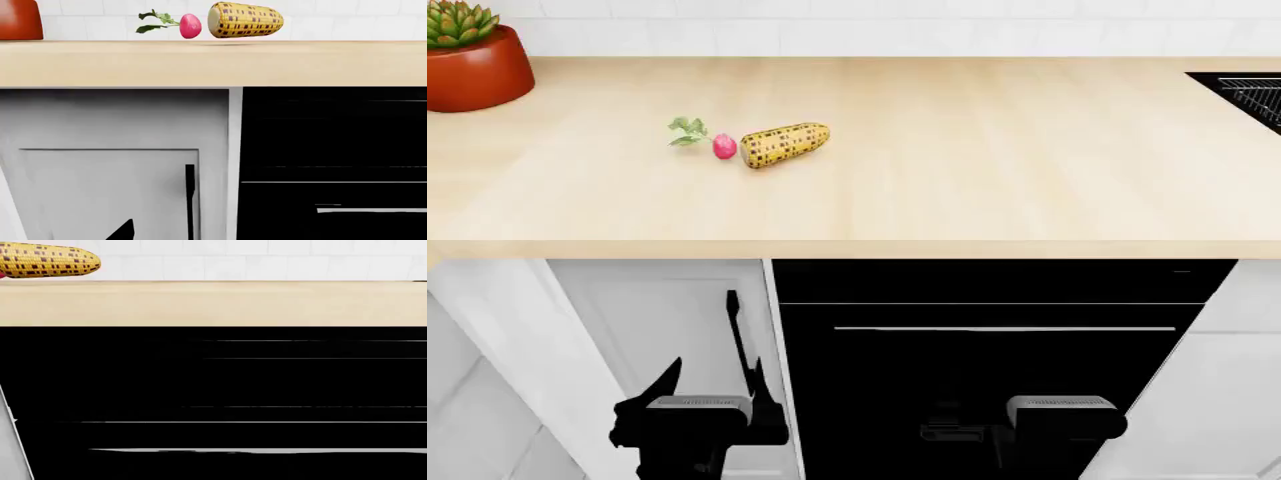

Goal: Pick the corn, beet from the counter and place them in the cabinet. Then close the cabinet.

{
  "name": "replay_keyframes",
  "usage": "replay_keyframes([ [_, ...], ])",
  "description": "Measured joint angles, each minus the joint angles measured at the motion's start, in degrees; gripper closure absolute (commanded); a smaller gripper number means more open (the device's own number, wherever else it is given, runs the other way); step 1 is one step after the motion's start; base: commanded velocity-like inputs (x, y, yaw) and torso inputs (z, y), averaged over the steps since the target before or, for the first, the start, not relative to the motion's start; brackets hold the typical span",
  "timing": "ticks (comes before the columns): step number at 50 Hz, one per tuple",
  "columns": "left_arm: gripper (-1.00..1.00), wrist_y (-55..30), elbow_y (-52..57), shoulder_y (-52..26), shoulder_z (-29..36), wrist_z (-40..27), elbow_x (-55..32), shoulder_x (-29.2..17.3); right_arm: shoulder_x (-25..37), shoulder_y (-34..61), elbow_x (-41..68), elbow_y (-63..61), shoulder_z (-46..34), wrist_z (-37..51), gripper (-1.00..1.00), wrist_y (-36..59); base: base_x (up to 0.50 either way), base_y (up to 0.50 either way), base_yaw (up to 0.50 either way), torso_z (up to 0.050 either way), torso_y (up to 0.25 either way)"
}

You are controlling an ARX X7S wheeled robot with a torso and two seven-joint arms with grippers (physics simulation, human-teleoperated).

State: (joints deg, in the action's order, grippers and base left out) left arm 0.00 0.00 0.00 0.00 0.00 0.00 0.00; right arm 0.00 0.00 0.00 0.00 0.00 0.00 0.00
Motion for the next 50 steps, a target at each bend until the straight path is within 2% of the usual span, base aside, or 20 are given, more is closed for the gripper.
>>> replay_keyframes([
  [8, -1.00, -0.89, 1.88, 0.46, 1.35, -0.72, -0.12, -1.13, 0.91, -0.05, -0.55, -0.96, -1.58, 1.38, -1.00, 0.57, 0.00, 0.00, 0.00, 0.000, 0.000],
  [18, -1.00, -6.98, 11.04, -0.65, 3.16, 0.37, -1.45, -3.68, 2.71, 1.25, -0.47, -8.17, -3.12, 2.50, -1.00, 6.23, 0.00, 0.00, 0.00, 0.049, 0.000],
  [31, -1.00, -26.27, 27.72, -8.60, 1.98, 3.60, -7.50, -9.09, 6.08, 7.91, 6.32, -23.08, -2.34, -0.65, -1.00, 20.70, 0.03, 0.00, 0.00, 0.050, 0.000],
  [40, -1.00, -39.26, 36.51, -16.36, -0.52, 4.85, -11.77, -12.47, 8.29, 14.00, 12.08, -30.90, -0.62, -2.95, -1.00, 29.20, 0.37, 0.20, 0.00, 0.050, 0.000],
  [50, -1.00, -49.95, 41.88, -23.96, -2.41, 5.61, -15.37, -15.02, 10.56, 20.26, 16.85, -37.19, 0.97, -4.21, -1.00, 36.49, 0.41, 0.25, 0.00, 0.050, 0.000],
])
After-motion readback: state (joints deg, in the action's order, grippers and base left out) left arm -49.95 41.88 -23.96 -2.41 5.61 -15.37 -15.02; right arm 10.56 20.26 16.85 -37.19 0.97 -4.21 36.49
